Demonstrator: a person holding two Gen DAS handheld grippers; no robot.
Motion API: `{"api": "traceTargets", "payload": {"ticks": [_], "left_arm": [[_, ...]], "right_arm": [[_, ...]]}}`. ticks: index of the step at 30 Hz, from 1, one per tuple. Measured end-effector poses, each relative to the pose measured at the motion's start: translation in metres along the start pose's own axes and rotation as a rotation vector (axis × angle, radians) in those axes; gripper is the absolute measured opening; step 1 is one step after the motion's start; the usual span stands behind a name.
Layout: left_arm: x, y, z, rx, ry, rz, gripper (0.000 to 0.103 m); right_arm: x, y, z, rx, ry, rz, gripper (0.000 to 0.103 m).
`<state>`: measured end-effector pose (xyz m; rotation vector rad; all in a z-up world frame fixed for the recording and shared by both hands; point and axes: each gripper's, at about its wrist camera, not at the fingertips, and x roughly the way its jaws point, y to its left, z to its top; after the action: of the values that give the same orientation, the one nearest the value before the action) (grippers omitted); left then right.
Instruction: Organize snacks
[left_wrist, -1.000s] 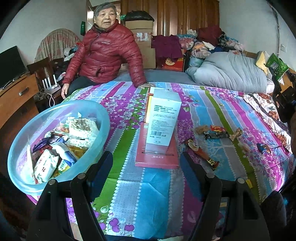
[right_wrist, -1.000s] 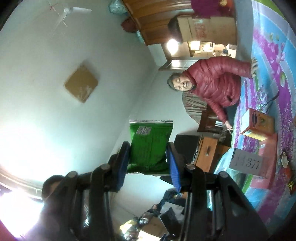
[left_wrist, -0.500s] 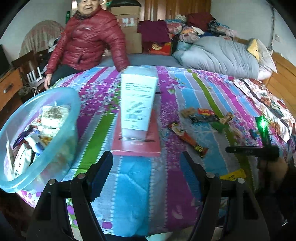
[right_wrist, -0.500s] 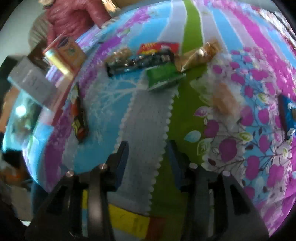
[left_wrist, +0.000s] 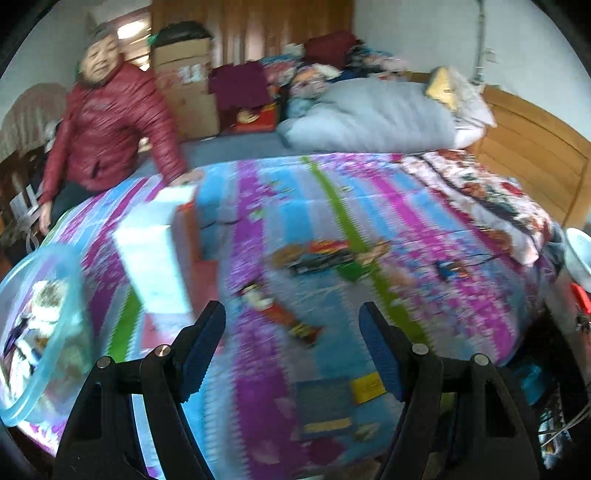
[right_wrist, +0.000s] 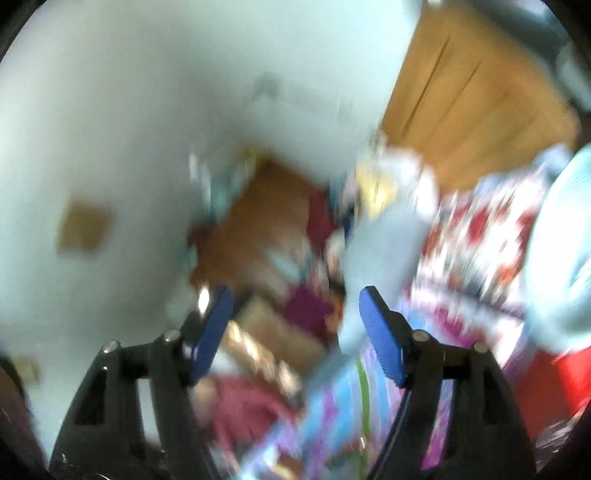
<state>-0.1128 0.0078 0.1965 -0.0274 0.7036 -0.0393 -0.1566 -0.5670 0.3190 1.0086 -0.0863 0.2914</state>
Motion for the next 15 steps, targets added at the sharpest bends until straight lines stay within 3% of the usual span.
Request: {"api": "traceTargets", "payload": {"ticks": [2, 4, 7, 9, 11, 15], "left_arm": [[0.002, -0.023, 0.004, 0.020, 0.006, -0.045, 0.076], [0.004, -0.038, 0.004, 0.038, 0.019, -0.074, 0.076], [0.004, -0.053, 0.002, 0.073, 0.032, -0.080, 0.076], [0.007, -0.056, 0.000, 0.078, 0.057, -0.071, 0.076], [0.008, -0.052, -0.002, 0.069, 0.078, -0.051, 0.076], [0.005, -0.035, -0.011, 0.040, 0.092, -0.011, 0.076]], "right_arm": [[-0.067, -0.011, 0.042, 0.032, -0.156, -0.021, 0.073], [-0.105, -0.020, 0.064, 0.065, -0.234, -0.017, 0.074], [-0.130, -0.032, 0.062, 0.089, -0.256, -0.030, 0.081], [-0.119, -0.037, 0.053, 0.090, -0.194, -0.029, 0.082], [-0.087, -0.032, 0.028, 0.034, -0.055, -0.055, 0.083], [0.034, -0.016, -0.072, -0.072, 0.369, -0.074, 0.083]]}}
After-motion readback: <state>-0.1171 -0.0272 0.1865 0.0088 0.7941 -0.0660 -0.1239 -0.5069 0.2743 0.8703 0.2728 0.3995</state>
